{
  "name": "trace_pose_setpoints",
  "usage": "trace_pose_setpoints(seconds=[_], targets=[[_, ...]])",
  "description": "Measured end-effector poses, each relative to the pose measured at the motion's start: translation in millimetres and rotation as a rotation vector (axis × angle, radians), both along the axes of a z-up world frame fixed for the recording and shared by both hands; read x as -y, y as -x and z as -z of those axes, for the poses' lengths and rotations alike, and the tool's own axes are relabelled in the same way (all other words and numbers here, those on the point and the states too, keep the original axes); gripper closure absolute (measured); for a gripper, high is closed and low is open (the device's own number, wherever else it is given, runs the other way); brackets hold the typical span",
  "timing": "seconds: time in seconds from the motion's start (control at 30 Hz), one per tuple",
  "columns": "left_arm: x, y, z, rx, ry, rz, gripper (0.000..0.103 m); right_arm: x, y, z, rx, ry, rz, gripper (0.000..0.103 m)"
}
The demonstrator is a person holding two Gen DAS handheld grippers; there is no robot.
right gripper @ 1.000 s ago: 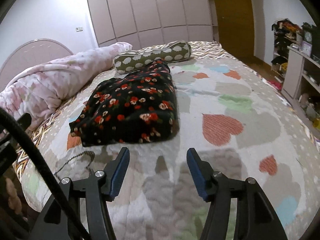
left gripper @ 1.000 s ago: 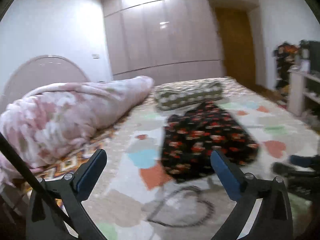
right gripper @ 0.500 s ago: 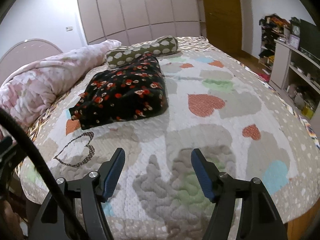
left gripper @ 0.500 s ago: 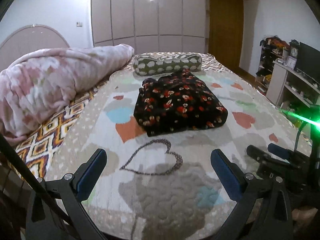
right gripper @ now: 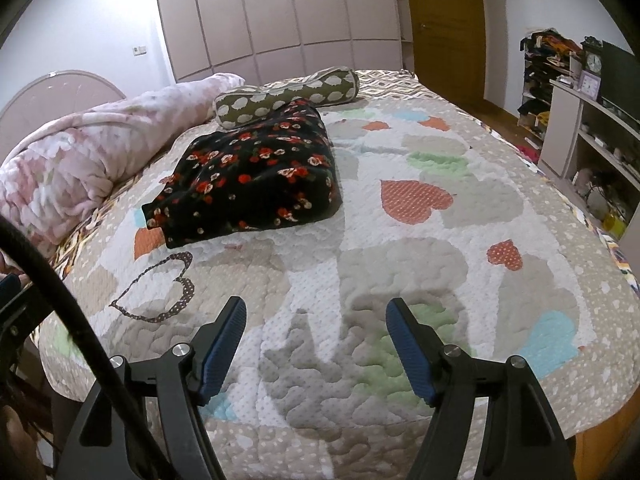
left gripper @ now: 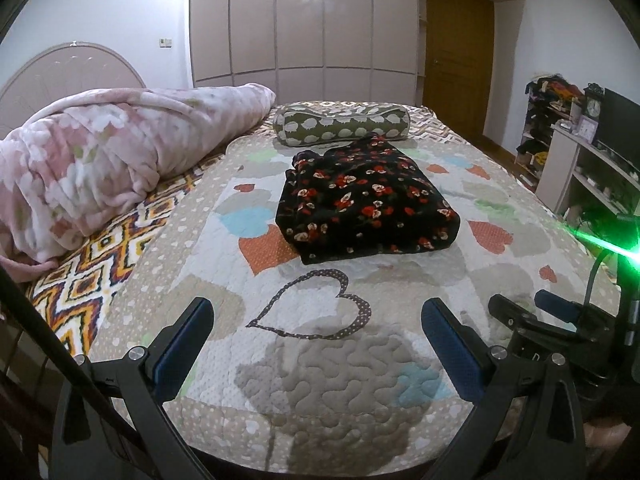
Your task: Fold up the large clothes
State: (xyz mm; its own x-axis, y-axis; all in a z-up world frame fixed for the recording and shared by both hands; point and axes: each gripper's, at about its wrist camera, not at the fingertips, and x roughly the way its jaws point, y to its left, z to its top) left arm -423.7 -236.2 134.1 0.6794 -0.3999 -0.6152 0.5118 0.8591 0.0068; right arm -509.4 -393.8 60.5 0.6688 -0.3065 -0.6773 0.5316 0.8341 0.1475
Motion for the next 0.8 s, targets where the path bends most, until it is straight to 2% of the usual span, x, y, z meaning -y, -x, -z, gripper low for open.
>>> trace_pose_setpoints(seconds=[0.37, 0.8], targets=[[-1.6, -11.2, 8.9, -0.057, -0.008, -0.02, 0.0, -6.2, -3.1, 1.0, -0.011, 0.009, -0.006, 0.025], [-1.8, -16.0, 17.2, -0.086, -0.02, -0.028, 0.0, -8.6, -3.9, 2.6, -0.015, 0.01, -0.007, 0.024]])
